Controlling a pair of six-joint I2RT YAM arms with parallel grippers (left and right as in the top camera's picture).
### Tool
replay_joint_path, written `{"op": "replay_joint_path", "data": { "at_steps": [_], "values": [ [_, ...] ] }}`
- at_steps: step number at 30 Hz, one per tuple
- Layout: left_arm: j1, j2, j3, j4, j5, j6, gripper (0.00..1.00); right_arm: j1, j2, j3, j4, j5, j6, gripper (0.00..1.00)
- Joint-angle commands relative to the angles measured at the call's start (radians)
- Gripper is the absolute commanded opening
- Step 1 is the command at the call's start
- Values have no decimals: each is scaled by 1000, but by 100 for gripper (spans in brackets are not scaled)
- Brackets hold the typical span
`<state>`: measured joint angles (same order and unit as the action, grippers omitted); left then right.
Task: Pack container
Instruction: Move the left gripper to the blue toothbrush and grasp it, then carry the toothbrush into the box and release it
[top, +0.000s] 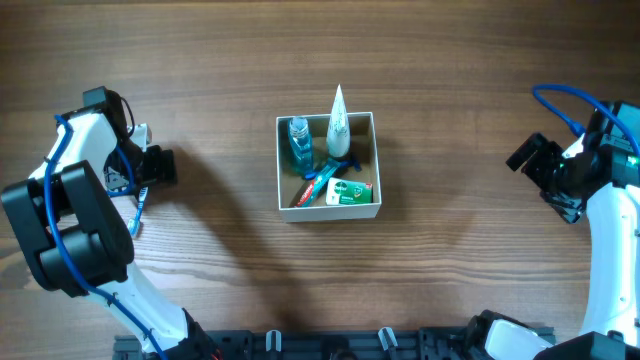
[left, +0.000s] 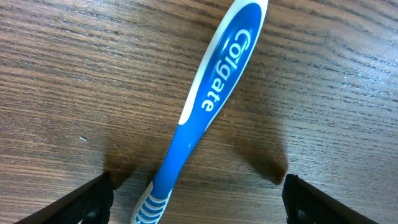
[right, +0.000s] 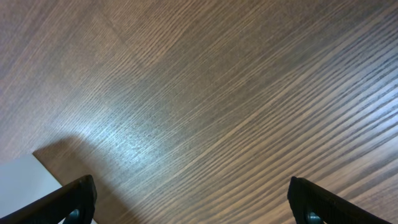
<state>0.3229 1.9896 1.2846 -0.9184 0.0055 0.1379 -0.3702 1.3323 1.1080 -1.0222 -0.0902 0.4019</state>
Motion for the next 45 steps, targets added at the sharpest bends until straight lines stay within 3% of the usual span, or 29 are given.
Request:
{"op": "replay_joint_path", "data": {
  "at_steps": [1, 4, 9, 16, 21, 27, 33, 37, 45],
  "values": [
    [7, 54, -10, -9, 24, 3, 86, -2, -5, -5, -4, -12, -10, 100],
    [7, 54, -10, -9, 24, 4, 83, -2, -5, -5, -3, -12, -9, 100],
    [7, 54, -10, -12, 24, 4, 59, -2, -5, -5, -3, -12, -10, 100],
    [7, 54, -10, -13, 24, 4, 34, -2, -5, -5, 2, -12, -10, 100],
    [7, 54, -10, -13, 24, 4, 28, -2, -5, -5, 3, -12, -10, 100],
    [7, 54, -10, -13, 24, 4, 12, -2, -5, -5, 3, -12, -10, 100],
    [7, 54, -10, -12, 24, 3, 11, -2, -5, -5, 3, -12, -10, 100],
    [7, 54, -9, -9, 24, -15, 4, -2, -5, -5, 1, -12, -10, 100],
    [5, 42, 50, -43, 79, -72, 4, -2, -5, -5, 2, -12, -10, 100]
  ]
}}
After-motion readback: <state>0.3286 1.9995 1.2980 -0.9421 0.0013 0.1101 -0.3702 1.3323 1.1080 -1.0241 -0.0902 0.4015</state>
